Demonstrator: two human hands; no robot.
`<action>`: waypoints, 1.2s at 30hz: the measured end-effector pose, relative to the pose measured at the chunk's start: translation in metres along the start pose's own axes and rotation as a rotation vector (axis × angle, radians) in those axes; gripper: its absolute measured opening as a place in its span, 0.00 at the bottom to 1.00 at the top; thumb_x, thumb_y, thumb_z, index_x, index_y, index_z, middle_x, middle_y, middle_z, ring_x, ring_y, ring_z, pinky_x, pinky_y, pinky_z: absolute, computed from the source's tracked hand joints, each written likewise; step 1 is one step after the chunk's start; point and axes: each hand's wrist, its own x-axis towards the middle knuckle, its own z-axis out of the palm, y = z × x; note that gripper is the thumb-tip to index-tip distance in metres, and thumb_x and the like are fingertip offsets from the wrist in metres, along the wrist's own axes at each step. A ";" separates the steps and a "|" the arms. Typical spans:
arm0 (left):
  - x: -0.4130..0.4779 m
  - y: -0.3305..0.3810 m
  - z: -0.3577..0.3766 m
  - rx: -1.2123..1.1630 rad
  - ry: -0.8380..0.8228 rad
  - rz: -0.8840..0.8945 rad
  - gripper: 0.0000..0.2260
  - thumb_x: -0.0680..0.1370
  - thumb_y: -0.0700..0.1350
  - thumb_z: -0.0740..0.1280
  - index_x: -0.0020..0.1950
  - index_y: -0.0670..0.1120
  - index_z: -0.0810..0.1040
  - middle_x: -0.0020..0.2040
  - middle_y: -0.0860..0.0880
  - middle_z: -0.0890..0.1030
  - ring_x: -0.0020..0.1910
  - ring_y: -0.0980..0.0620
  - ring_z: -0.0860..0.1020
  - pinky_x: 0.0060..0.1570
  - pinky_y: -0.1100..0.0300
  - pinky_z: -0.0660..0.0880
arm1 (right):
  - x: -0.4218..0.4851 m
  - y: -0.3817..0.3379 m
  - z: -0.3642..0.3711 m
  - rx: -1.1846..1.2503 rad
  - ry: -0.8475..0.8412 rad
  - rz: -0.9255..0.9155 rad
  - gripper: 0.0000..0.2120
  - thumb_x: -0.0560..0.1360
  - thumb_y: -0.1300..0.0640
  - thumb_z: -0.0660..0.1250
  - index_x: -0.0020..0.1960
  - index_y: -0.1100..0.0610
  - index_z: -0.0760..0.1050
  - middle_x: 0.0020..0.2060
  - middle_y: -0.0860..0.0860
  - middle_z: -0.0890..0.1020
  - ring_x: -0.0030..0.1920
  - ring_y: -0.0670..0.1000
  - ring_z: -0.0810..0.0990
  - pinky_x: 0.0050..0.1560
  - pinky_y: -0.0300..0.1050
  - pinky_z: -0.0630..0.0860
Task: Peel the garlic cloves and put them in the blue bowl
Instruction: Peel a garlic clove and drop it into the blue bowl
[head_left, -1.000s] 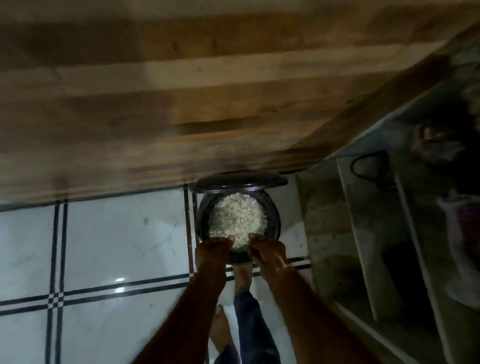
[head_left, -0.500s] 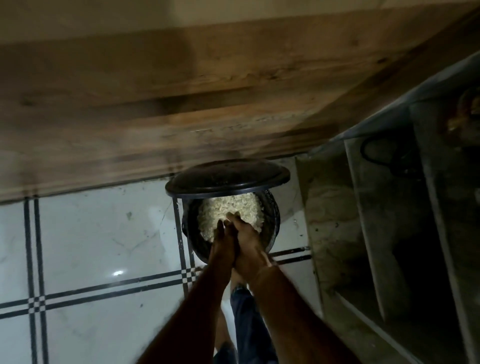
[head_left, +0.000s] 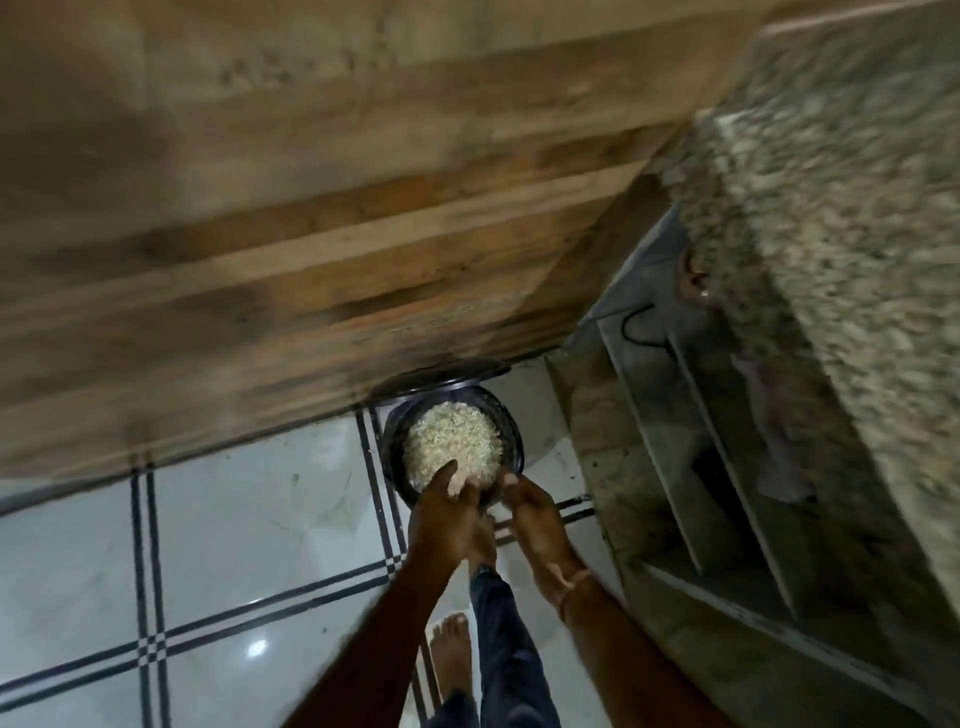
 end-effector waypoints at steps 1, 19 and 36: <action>-0.029 0.004 -0.005 0.077 -0.005 0.076 0.22 0.85 0.52 0.63 0.79 0.51 0.69 0.77 0.44 0.71 0.73 0.44 0.72 0.65 0.58 0.69 | -0.035 -0.015 -0.010 -0.029 0.023 -0.062 0.20 0.78 0.37 0.61 0.59 0.49 0.80 0.60 0.50 0.85 0.60 0.52 0.83 0.63 0.51 0.80; -0.348 0.037 0.199 0.515 -0.376 1.040 0.16 0.81 0.49 0.70 0.69 0.54 0.79 0.67 0.52 0.80 0.66 0.51 0.77 0.64 0.54 0.75 | -0.391 0.081 -0.262 -0.164 0.878 -0.430 0.11 0.87 0.48 0.61 0.65 0.45 0.79 0.60 0.39 0.81 0.60 0.38 0.78 0.61 0.29 0.71; -0.444 -0.014 0.433 0.853 -0.497 1.245 0.13 0.78 0.46 0.74 0.61 0.50 0.80 0.53 0.54 0.78 0.53 0.54 0.77 0.50 0.57 0.75 | -0.488 0.244 -0.447 -0.171 1.109 -0.179 0.20 0.81 0.58 0.67 0.72 0.52 0.75 0.64 0.50 0.79 0.64 0.53 0.78 0.59 0.48 0.77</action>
